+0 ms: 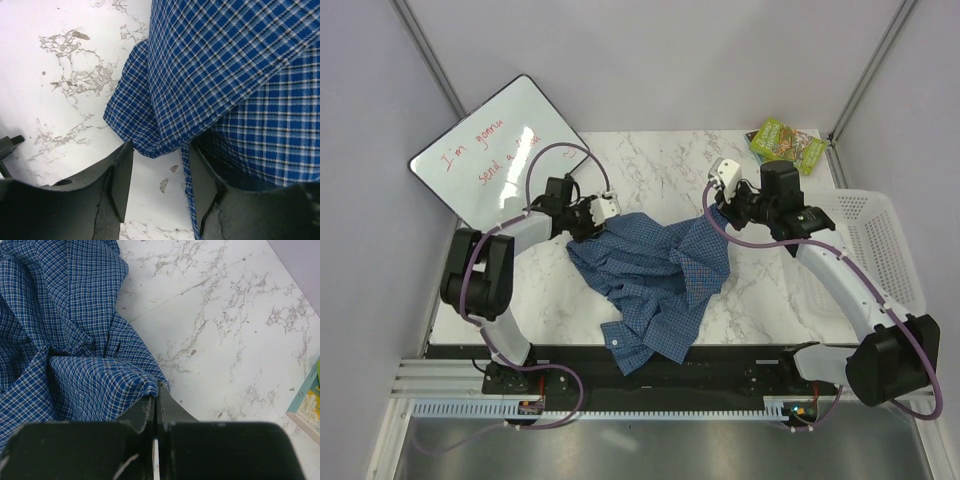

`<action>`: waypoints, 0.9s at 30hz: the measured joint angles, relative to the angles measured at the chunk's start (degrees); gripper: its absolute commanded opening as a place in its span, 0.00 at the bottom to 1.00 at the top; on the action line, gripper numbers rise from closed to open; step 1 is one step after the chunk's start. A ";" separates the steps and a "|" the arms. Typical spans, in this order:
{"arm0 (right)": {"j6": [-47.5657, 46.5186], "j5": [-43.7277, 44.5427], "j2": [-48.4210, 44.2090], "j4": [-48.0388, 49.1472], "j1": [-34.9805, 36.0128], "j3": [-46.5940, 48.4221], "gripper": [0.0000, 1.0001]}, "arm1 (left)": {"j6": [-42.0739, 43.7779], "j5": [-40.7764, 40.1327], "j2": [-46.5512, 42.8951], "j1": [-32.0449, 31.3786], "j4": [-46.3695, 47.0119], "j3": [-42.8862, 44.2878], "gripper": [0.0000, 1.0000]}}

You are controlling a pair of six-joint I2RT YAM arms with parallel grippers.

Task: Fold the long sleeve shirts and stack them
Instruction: Flatten the shirt out

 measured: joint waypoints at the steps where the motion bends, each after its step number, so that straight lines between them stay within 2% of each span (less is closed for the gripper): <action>1: 0.00 0.02 0.17 0.00 0.00 0.00 0.00 | 0.00 -0.20 0.52 0.00 0.63 0.00 0.57; 3: 0.00 0.04 0.33 -0.02 0.00 0.00 0.00 | 0.48 -0.35 1.27 -0.07 1.31 -0.11 0.57; 6: 0.00 0.07 0.33 0.00 -0.02 0.00 0.00 | 1.44 -0.39 1.31 -0.22 2.69 -1.33 0.52; 9: -0.02 0.20 0.33 0.00 -0.02 0.00 0.00 | 1.51 -1.27 1.33 -0.39 4.59 -2.78 0.34; 10: 0.00 0.24 0.33 0.00 -0.02 0.00 0.00 | 1.40 -1.64 1.46 -0.39 5.31 -2.78 0.22; 13: 0.46 0.63 0.33 0.09 -0.07 0.00 0.00 | 0.31 -2.51 1.79 -0.37 6.95 -2.10 0.03; 18: 4.96 2.73 0.28 2.40 -0.92 0.00 0.00 | -2.78 -3.02 1.29 0.37 7.80 0.52 0.02; 22: 10.73 6.62 0.22 5.49 -2.45 1.16 0.00 | -6.67 -4.70 -2.38 1.95 6.54 2.80 0.02; 27: 17.00 13.05 0.17 10.78 -4.00 7.56 0.00 | -11.43 -6.14 -8.55 6.32 -0.74 13.14 0.02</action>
